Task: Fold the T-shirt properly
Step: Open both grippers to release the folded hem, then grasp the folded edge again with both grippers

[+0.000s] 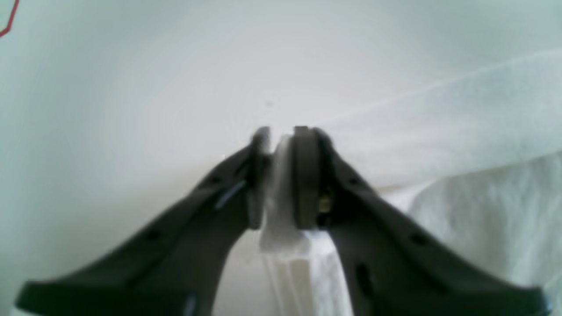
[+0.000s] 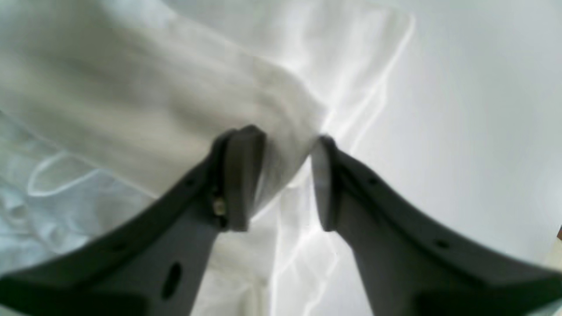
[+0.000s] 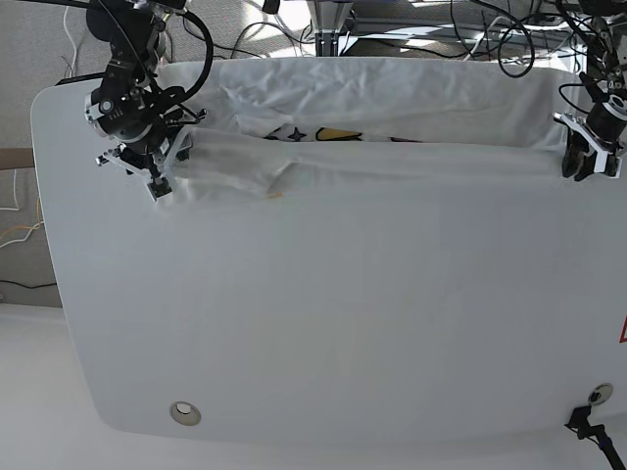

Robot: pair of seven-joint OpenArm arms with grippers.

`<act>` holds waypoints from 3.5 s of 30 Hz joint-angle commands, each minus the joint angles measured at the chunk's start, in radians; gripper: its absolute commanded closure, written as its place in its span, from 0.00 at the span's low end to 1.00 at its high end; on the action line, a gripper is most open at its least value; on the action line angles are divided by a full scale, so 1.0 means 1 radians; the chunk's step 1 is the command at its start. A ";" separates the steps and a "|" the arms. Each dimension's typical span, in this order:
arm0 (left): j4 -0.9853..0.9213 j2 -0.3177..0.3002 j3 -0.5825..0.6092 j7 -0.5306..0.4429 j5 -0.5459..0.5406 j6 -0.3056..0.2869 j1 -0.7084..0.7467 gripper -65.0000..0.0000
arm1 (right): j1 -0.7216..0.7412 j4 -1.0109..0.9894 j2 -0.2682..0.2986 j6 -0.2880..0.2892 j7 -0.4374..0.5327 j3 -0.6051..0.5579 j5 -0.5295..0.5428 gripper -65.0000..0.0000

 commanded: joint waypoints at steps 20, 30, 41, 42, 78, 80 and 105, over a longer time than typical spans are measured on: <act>0.246 -0.064 -0.005 0.171 -0.123 0.005 -0.053 0.36 | 0.204 0.017 -0.021 -0.003 0.007 0.002 0.007 0.37; 0.213 -0.004 0.018 0.173 -0.116 0.005 -0.050 0.36 | 0.053 0.068 -0.021 -0.003 0.007 0.002 0.006 0.37; 0.201 -0.005 0.020 0.171 -0.116 0.005 -0.048 0.36 | 0.257 -0.104 -0.024 -0.003 0.010 0.005 0.007 0.37; 0.200 -0.005 0.020 0.171 -0.116 0.005 -0.048 0.36 | 0.263 -0.133 -0.024 -0.003 0.013 0.007 0.007 0.37; 0.170 -0.004 0.023 0.170 -0.116 0.005 -0.048 0.36 | 0.136 0.078 -0.123 0.028 -0.163 0.002 0.007 1.00; 0.169 -0.004 0.024 0.170 -0.116 0.005 -0.050 0.36 | 0.110 0.078 -0.117 0.028 -0.197 0.002 0.007 1.00; 0.124 -0.007 0.023 0.170 -0.117 0.005 -0.051 0.36 | 0.041 0.009 -0.056 0.028 -0.113 -0.096 0.001 0.38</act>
